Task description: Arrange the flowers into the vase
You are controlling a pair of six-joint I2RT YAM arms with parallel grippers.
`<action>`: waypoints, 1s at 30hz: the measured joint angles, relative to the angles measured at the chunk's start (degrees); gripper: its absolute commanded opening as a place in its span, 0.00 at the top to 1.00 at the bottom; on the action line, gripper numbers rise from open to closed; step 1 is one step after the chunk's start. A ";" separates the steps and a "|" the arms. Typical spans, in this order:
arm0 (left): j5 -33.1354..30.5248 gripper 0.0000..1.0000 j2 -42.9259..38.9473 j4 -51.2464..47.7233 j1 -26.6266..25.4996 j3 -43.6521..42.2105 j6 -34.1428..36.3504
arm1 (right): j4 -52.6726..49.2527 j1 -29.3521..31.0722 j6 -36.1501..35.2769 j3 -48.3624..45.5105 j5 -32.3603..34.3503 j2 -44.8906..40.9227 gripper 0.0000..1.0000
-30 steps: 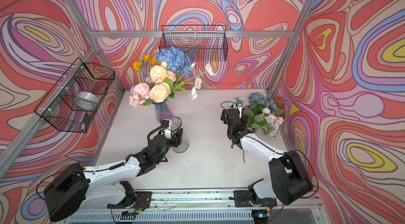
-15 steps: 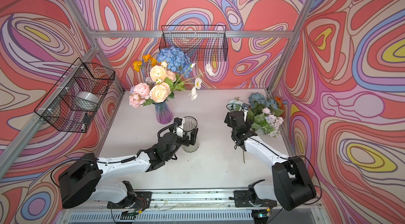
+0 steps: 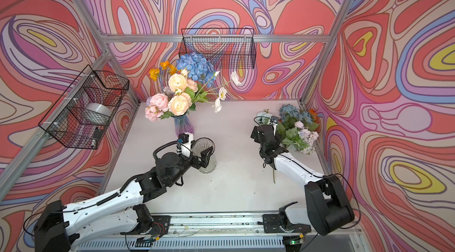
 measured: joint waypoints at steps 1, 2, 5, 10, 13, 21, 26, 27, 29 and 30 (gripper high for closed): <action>-0.13 0.00 -1.33 0.22 0.35 0.00 0.28 | 0.02 0.00 0.07 0.00 -0.11 0.00 0.02; 0.09 0.00 -2.27 0.46 0.92 0.00 0.42 | 0.02 0.00 0.09 0.00 -0.28 0.00 0.02; 1.03 0.00 -3.26 0.87 3.45 0.02 0.79 | 0.02 0.00 0.13 0.00 -0.57 0.00 0.02; 3.13 0.00 -2.51 1.22 9.22 0.00 0.72 | 0.02 0.00 0.13 0.00 -0.81 0.00 0.02; 4.33 0.03 -0.87 3.85 13.20 -0.66 0.20 | 0.02 0.00 0.13 0.00 -0.98 0.00 0.02; 4.94 0.19 10.82 15.93 17.49 -1.27 0.87 | 2.10 -0.09 -1.07 0.00 -12.04 -0.02 0.14; 4.55 0.16 20.68 29.99 21.05 -0.66 0.96 | 5.73 -0.04 -2.12 0.00 -24.26 0.02 0.16; 4.48 0.16 23.15 32.94 21.57 -0.07 0.94 | 6.19 -0.04 -2.32 0.00 -25.99 0.04 0.16; 4.52 0.15 26.82 37.22 22.21 0.87 0.94 | 6.69 -0.04 -2.62 0.00 -28.35 0.13 0.17; 4.52 0.14 28.79 38.93 22.49 1.42 1.27 | 6.71 -0.04 -2.84 0.00 -29.27 0.13 0.18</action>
